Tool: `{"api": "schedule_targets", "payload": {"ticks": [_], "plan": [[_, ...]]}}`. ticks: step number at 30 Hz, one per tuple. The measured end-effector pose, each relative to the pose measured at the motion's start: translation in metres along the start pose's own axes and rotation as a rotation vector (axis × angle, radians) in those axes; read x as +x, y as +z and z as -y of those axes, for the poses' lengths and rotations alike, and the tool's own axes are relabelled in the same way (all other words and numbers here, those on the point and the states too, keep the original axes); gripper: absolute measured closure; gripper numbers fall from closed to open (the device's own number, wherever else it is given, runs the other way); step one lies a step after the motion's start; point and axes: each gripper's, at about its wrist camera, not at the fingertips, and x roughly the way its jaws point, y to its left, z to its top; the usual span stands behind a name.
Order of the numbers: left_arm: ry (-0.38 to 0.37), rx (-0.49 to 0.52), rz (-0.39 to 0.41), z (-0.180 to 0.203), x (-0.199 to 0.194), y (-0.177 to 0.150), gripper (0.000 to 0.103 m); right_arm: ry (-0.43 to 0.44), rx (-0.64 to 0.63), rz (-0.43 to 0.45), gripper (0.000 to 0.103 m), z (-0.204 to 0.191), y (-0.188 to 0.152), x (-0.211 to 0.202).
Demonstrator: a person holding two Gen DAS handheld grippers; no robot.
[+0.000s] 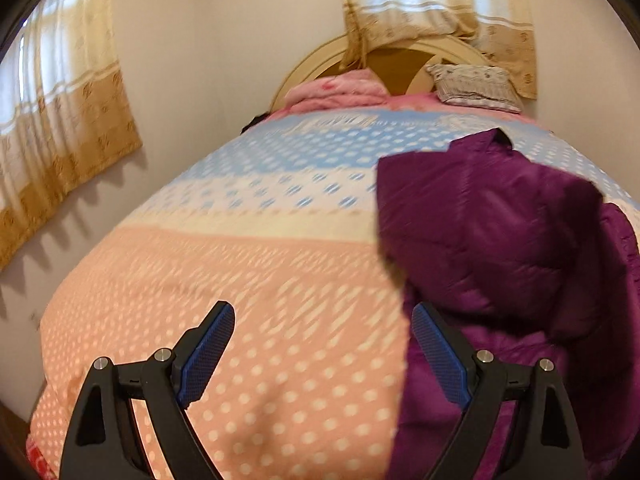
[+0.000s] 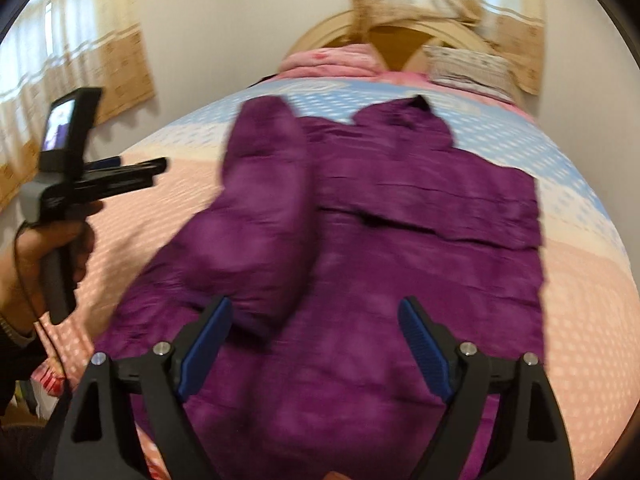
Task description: Fold large clothes
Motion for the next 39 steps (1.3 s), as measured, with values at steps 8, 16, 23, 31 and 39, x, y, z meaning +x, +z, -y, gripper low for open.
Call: {"api": "schedule_targets", "payload": {"ticks": [8, 16, 23, 31, 39], "plan": [[-0.047, -0.065, -0.078, -0.021, 0.017, -0.018, 0.012, -0.109, -0.028, -0.056, 0.051, -0.020, 0.010, 0.042], [-0.070, -0.071, -0.101, -0.023, 0.025, -0.020, 0.012, -0.126, 0.150, -0.044, 0.092, 0.060, 0.025, 0.025], [-0.104, -0.015, -0.075, 0.000, 0.024, -0.003, 0.012, -0.188, 0.253, -0.034, 0.093, 0.133, 0.042, 0.018], [-0.136, 0.063, -0.047, 0.037, 0.027, 0.021, 0.012, -0.262, 0.319, -0.148, 0.090, 0.199, 0.044, 0.054], [-0.178, 0.111, -0.030, 0.066, 0.041, 0.038, 0.012, -0.332, 0.385, -0.172, 0.075, 0.228, 0.020, 0.052]]}}
